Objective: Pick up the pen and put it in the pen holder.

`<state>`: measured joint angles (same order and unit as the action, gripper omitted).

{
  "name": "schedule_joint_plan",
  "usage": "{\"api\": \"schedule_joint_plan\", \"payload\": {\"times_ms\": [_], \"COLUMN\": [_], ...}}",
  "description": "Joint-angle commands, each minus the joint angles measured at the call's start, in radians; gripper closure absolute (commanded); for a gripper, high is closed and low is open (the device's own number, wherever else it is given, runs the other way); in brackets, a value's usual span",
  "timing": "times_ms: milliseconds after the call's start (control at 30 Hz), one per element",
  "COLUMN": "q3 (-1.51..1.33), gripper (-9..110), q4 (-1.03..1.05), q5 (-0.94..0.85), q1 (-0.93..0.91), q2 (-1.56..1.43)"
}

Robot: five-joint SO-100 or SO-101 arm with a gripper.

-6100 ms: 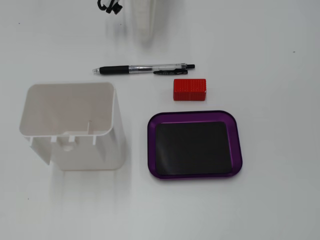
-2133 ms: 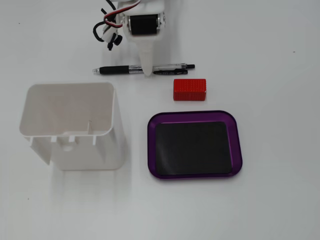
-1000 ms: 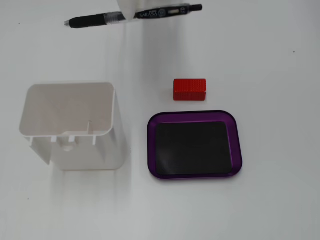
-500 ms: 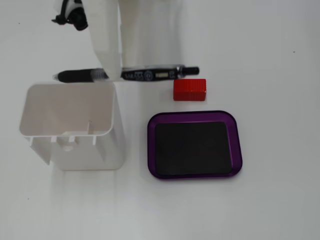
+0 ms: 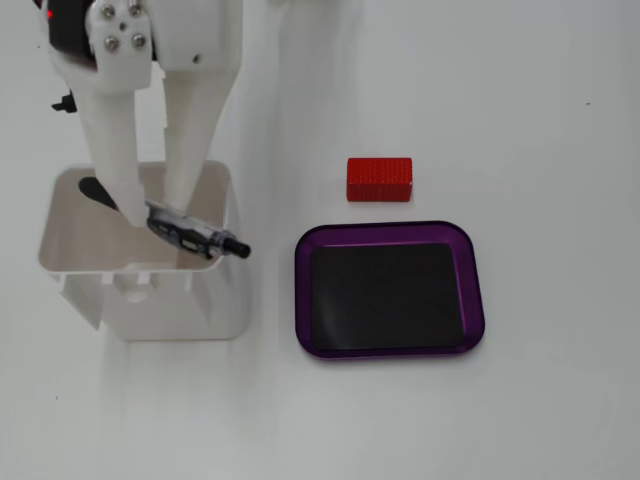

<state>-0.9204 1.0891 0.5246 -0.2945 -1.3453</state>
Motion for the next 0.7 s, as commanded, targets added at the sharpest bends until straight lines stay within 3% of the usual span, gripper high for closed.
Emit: {"api": "schedule_joint_plan", "payload": {"times_ms": [0, 333, 667], "q3": [0.034, 0.032, 0.035], "gripper": [102, 101, 91], "q4": [0.002, 0.006, 0.037], "q5": [0.006, 0.003, 0.0], "q1": [-0.002, -0.011, -0.009], "q2": [-0.023, -0.023, -0.037]}}
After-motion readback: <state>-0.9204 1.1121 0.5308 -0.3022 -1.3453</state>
